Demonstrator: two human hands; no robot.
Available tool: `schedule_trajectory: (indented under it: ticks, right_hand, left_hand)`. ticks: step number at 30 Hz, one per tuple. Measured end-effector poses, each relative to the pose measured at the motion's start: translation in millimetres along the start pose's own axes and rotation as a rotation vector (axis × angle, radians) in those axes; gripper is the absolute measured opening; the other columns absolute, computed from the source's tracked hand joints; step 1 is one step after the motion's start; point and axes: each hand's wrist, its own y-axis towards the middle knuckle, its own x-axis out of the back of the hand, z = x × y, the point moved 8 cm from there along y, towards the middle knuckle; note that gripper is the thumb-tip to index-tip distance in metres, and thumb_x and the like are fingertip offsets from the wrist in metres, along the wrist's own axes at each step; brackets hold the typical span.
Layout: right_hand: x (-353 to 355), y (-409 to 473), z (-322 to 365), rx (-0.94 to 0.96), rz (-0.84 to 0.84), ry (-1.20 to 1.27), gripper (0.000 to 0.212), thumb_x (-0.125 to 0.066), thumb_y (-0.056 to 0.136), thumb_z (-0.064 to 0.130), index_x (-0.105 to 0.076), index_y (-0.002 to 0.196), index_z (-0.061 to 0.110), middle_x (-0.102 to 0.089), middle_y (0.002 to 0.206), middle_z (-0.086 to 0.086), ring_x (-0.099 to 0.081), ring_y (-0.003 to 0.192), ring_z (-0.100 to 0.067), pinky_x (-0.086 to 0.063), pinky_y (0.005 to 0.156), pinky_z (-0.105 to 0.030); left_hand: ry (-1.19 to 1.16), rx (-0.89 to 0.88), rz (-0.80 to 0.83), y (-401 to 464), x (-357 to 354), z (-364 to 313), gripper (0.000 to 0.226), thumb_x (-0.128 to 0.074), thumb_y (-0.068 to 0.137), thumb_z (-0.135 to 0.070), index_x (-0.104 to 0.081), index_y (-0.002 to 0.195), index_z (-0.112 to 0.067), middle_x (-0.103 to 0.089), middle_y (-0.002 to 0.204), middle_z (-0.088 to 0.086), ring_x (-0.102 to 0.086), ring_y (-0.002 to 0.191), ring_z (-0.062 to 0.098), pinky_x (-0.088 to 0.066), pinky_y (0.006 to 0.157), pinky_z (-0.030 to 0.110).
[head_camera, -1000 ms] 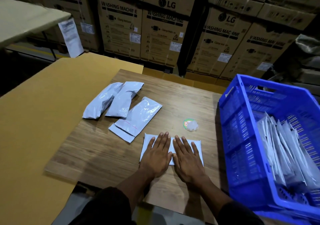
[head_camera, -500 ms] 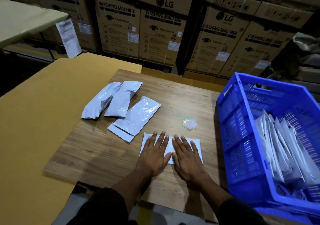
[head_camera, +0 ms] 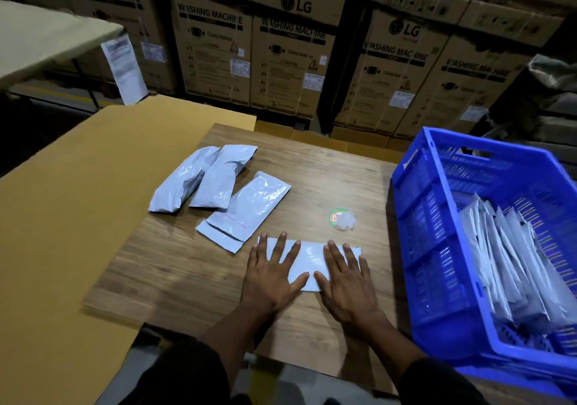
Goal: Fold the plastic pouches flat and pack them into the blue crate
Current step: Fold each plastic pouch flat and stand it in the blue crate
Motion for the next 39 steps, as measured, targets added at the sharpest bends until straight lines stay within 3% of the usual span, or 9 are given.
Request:
schedule_trajectory:
  ticks: [6,10,14,16,20,25,29,35,39]
  right_hand:
    - [1,-12,-31,-0.123,0.072,0.069,0.076,-0.009,0.099,0.066,0.005,0.16,0.022,0.013,0.167,0.01,0.015,0.152,-0.012,0.002,0.123,-0.048]
    - [5,-7,-35,-0.22,0.101,0.058,0.076,-0.01,0.102,0.061,0.001,0.16,0.013,0.009,0.168,-0.001,0.015,0.153,-0.018,0.01,0.121,-0.054]
    - [27,10,16,0.032,-0.082,-0.093,0.064,-0.037,0.091,0.03,-0.042,0.147,-0.001,-0.036,0.156,-0.022,-0.03,0.147,-0.037,-0.01,0.115,-0.064]
    - [19,18,49,0.195,-0.036,-0.029,0.068,-0.039,0.083,0.029,-0.046,0.145,0.001,-0.046,0.15,-0.02,-0.041,0.142,-0.035,-0.015,0.116,-0.059]
    - [2,26,74,0.23,0.008,0.079,0.066,-0.039,0.087,0.033,-0.045,0.145,0.002,-0.051,0.147,-0.015,-0.048,0.137,-0.032,-0.019,0.112,-0.048]
    - [0,21,59,0.153,-0.046,0.067,0.056,-0.027,0.103,0.037,-0.04,0.151,0.011,-0.044,0.154,-0.004,-0.038,0.144,-0.025,-0.018,0.117,-0.046]
    - [0,14,36,0.071,-0.05,0.069,0.061,-0.026,0.104,0.051,-0.033,0.155,0.019,-0.035,0.16,0.003,-0.026,0.149,-0.022,-0.014,0.12,-0.046]
    - [-1,1,-4,-0.04,-0.02,0.028,0.068,-0.011,0.101,0.062,-0.025,0.158,0.028,-0.026,0.163,0.0,-0.022,0.15,-0.027,-0.021,0.118,-0.052]
    - [-1,-11,-30,-0.087,-0.022,0.045,0.07,-0.005,0.098,0.067,-0.006,0.16,0.033,-0.008,0.167,-0.001,-0.005,0.154,-0.024,-0.009,0.123,-0.047]
  left_hand:
    - [0.022,-0.02,-0.014,-2,0,1,0.072,-0.021,0.099,-0.074,-0.031,0.159,-0.035,-0.023,0.168,-0.003,-0.019,0.153,0.041,-0.017,0.12,0.058]
    - [-0.019,-0.022,-0.069,-2,2,3,0.065,-0.026,0.107,-0.054,-0.039,0.156,-0.013,-0.032,0.164,0.009,-0.027,0.152,0.036,-0.023,0.119,0.06]
    - [-0.235,-0.172,-0.128,6,9,-14,0.049,-0.024,0.111,-0.019,-0.05,0.144,0.005,-0.045,0.152,0.02,-0.052,0.137,0.035,-0.033,0.115,0.05]
    - [-0.437,-0.183,-0.105,11,15,-26,0.046,-0.026,0.108,-0.02,-0.044,0.147,-0.002,-0.05,0.148,0.019,-0.055,0.133,0.03,-0.033,0.113,0.039]
    - [-0.629,0.101,-0.074,8,13,-9,0.056,-0.039,0.103,-0.029,-0.034,0.156,-0.013,-0.044,0.155,0.008,-0.049,0.138,0.026,-0.035,0.115,0.033]
    - [-0.534,0.062,-0.167,-1,4,-4,0.054,-0.031,0.107,-0.032,-0.04,0.154,-0.005,-0.046,0.156,0.005,-0.05,0.14,0.021,-0.024,0.122,0.03]
    - [-0.25,-0.007,-0.247,-4,15,-7,0.053,-0.042,0.105,-0.033,-0.051,0.146,-0.001,-0.054,0.149,0.012,-0.05,0.138,0.032,-0.04,0.114,0.05]
    - [-0.074,0.017,-0.105,-3,4,0,0.056,-0.038,0.105,-0.043,-0.045,0.153,-0.016,-0.037,0.162,0.008,-0.032,0.15,0.037,-0.034,0.116,0.055]
    - [-0.035,0.024,-0.086,-6,6,2,0.058,-0.037,0.105,-0.049,-0.04,0.156,-0.021,-0.029,0.166,0.006,-0.026,0.152,0.04,-0.028,0.118,0.057]
